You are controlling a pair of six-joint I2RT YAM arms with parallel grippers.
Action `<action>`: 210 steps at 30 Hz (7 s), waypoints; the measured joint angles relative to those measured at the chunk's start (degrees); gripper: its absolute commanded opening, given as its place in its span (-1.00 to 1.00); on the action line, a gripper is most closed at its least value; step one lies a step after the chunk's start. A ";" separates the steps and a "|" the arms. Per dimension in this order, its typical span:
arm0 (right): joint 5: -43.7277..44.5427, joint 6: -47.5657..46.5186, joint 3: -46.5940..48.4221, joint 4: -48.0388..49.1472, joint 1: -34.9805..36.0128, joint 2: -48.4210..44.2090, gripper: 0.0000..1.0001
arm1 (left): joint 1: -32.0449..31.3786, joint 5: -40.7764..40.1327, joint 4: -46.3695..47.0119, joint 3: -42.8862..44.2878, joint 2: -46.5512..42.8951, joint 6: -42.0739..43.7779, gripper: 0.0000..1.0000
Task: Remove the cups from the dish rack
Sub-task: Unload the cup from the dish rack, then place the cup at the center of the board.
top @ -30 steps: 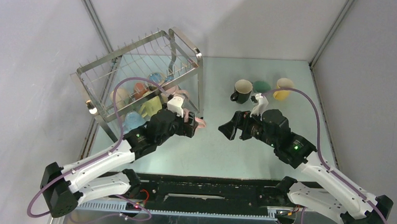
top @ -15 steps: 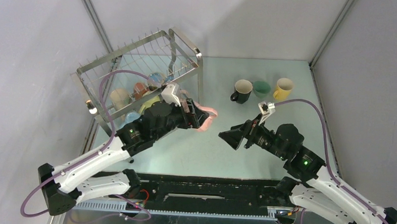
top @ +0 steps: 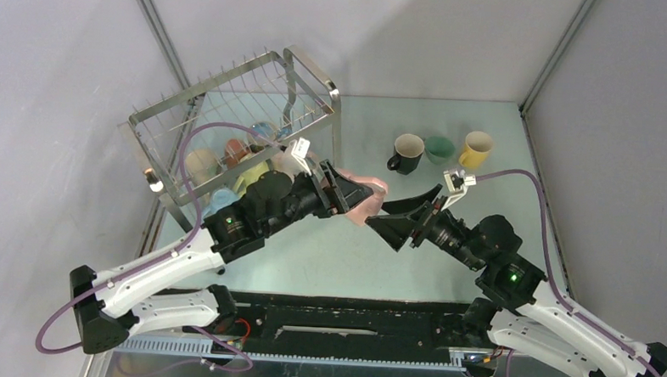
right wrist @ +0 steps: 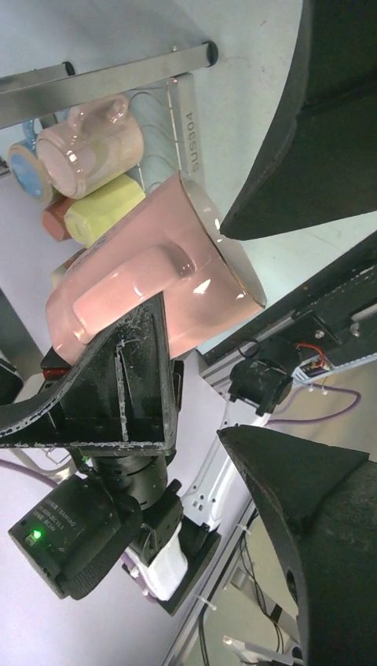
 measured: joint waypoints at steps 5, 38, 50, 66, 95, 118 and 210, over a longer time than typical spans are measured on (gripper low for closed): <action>-0.02 0.42 0.00 2.25 0.00 0.15 0.85 | -0.07 0.83 3.56 0.09 0.00 -3.28 -0.76; -1.01 3.52 0.11 15.58 1.70 5.38 -0.58 | -2.67 3.32 17.29 0.09 3.17 -16.00 -0.76; 1.81 1.60 0.28 14.82 2.54 4.46 -1.00 | -3.10 2.58 16.90 0.09 3.61 -17.51 0.38; 8.22 0.02 3.21 4.26 7.15 2.47 -1.00 | -3.80 3.34 12.57 0.09 2.25 -11.34 1.00; 16.50 0.15 13.49 -28.24 6.49 2.19 -1.00 | -0.22 6.43 -4.26 4.57 -8.72 10.16 1.00; 7.45 0.72 24.04 -54.71 -53.44 23.45 -1.00 | -3.19 3.52 -33.77 7.93 -12.68 35.01 1.00; 6.88 -3.93 71.34 -57.68 -67.54 84.54 -0.21 | 0.13 -3.78 -21.75 -5.84 -23.54 43.87 1.00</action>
